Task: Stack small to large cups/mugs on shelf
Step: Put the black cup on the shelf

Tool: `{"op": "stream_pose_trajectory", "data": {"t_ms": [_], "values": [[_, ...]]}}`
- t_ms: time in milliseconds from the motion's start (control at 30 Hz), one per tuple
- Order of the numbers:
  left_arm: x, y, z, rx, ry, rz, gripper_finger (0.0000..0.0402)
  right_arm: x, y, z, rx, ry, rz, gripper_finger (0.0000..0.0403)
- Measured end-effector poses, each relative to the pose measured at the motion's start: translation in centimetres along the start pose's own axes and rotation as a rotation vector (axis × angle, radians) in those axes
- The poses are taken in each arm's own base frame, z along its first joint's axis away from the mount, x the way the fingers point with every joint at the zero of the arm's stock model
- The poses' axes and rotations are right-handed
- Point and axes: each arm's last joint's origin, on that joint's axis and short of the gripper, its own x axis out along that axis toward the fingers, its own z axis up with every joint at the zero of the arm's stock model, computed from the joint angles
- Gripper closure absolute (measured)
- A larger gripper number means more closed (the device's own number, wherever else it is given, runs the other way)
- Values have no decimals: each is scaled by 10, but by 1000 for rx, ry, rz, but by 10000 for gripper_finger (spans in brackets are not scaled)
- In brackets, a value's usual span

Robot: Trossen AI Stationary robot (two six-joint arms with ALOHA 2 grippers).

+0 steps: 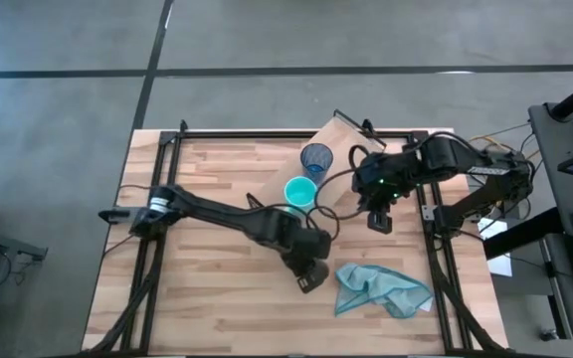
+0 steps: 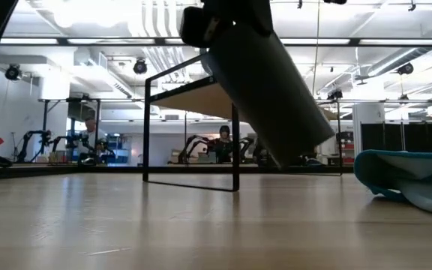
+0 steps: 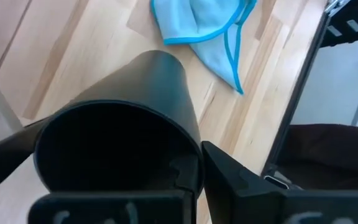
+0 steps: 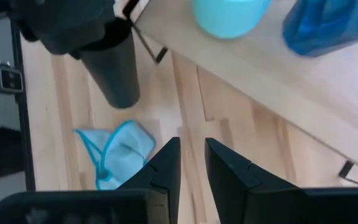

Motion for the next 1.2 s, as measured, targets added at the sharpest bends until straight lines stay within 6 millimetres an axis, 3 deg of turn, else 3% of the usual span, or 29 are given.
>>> {"op": "stream_pose_trajectory", "data": {"t_ms": [333,567,867,1200], "values": [[5,-6,-8,2,27,15,401,27,0,-10,35,93,-20,335],[4,-4,-28,-18,159,104,401,41,2,-9,58,71,-12,335],[7,-22,-49,-38,253,50,401,43,20,-4,16,-7,52,335],[22,-14,-56,-108,280,96,401,42,35,-3,-16,-56,95,335]]}}
